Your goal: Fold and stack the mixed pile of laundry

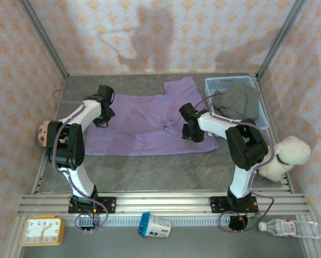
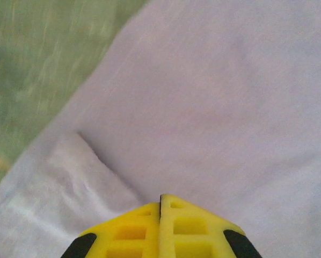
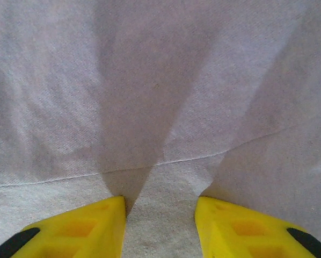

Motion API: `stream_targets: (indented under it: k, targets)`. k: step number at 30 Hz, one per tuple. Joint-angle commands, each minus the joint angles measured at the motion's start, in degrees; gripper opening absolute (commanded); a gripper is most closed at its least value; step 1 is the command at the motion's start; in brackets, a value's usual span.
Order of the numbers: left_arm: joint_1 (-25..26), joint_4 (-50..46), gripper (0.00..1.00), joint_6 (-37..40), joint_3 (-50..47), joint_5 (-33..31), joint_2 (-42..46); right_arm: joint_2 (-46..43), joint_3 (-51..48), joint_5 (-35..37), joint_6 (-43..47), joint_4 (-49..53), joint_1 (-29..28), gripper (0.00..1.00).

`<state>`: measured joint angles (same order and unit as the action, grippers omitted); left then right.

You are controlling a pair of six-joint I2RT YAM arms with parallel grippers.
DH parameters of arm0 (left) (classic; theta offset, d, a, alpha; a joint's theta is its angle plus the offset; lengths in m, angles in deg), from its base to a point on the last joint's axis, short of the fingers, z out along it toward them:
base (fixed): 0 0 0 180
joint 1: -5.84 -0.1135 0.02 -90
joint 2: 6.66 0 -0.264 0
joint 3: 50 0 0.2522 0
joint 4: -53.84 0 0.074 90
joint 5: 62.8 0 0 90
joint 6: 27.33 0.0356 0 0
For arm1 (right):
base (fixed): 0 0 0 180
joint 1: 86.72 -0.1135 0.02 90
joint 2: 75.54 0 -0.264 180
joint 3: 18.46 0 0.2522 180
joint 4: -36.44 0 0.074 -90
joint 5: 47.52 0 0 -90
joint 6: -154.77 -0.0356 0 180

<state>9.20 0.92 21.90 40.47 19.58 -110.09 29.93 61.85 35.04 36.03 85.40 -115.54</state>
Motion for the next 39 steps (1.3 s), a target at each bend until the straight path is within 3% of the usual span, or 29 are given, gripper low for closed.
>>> stream_targets:
  k: [1,6,11,18,26,31,39]
  targets:
    - [-0.2,-3.9,0.0,3.5,5.3,-5.8,-0.7,0.8,-1.9,2.4,-0.4,2.2,0.8,0.4]
    - [0.5,-6.4,0.0,3.9,2.3,-1.7,3.6,0.0,-1.2,1.8,-0.5,2.5,0.8,0.4]
    - [3.7,-2.3,0.0,-0.6,-10.6,5.7,9.2,-2.0,1.3,1.8,0.3,4.2,0.8,0.41]
    - [4.9,5.7,0.0,-7.2,-21.1,8.4,9.1,-1.5,4.2,2.9,0.8,4.5,1.5,0.42]
    - [5.9,6.6,0.0,-14.0,-26.7,6.0,7.8,2.2,1.5,-1.4,0.2,1.8,2.5,0.45]
    - [9.0,1.8,0.0,-19.7,-32.9,1.3,14.7,-0.2,-1.7,-5.5,0.9,4.8,0.4,0.47]
    - [11.2,-5.3,0.0,-24.5,-38.6,0.7,27.5,-6.8,-7.2,-10.7,-1.6,6.9,-4.8,0.49]
